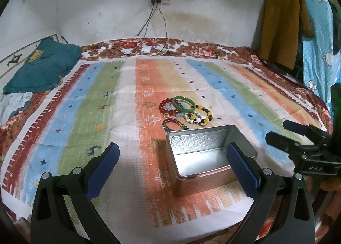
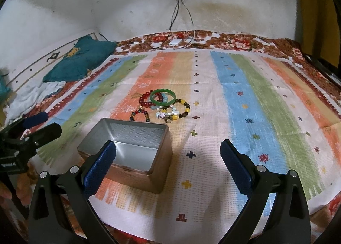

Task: Organize jewelry
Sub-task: 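Move both tools toward the pile of bracelets beside the tin box, then lower the right tool toward the green jade bangle while the left tool approaches the red bracelet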

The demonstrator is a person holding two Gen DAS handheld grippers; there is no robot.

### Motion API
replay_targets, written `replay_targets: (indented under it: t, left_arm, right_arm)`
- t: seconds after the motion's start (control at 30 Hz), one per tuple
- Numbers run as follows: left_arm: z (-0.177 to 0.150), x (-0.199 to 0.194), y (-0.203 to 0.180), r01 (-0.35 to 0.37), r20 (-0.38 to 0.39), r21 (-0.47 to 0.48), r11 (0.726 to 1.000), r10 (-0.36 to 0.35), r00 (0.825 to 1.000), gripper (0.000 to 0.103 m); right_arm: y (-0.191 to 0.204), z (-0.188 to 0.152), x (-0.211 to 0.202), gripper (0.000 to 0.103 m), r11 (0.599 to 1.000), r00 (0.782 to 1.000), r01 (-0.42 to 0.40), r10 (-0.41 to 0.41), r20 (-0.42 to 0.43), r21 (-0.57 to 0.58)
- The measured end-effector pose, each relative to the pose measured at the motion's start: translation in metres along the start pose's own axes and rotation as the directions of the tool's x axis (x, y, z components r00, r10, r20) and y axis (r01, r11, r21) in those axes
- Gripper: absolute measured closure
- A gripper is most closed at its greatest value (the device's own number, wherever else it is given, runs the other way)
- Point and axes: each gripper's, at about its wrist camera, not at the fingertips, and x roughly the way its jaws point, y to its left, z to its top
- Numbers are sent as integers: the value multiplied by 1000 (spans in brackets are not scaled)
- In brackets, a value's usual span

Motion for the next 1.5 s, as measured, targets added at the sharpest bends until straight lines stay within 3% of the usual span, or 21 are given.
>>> replay_targets:
  t: [0.7, 1.5]
  left_arm:
    - [4, 16, 5, -12, -31, 1, 1000, 12, 999, 5]
    - [48, 80, 16, -27, -102, 19, 999, 29, 994, 6]
  right_arm:
    - [-3, 13, 14, 4, 1000, 1000, -15, 15, -10, -2]
    - [-16, 60, 79, 4, 999, 997, -42, 41, -70, -16]
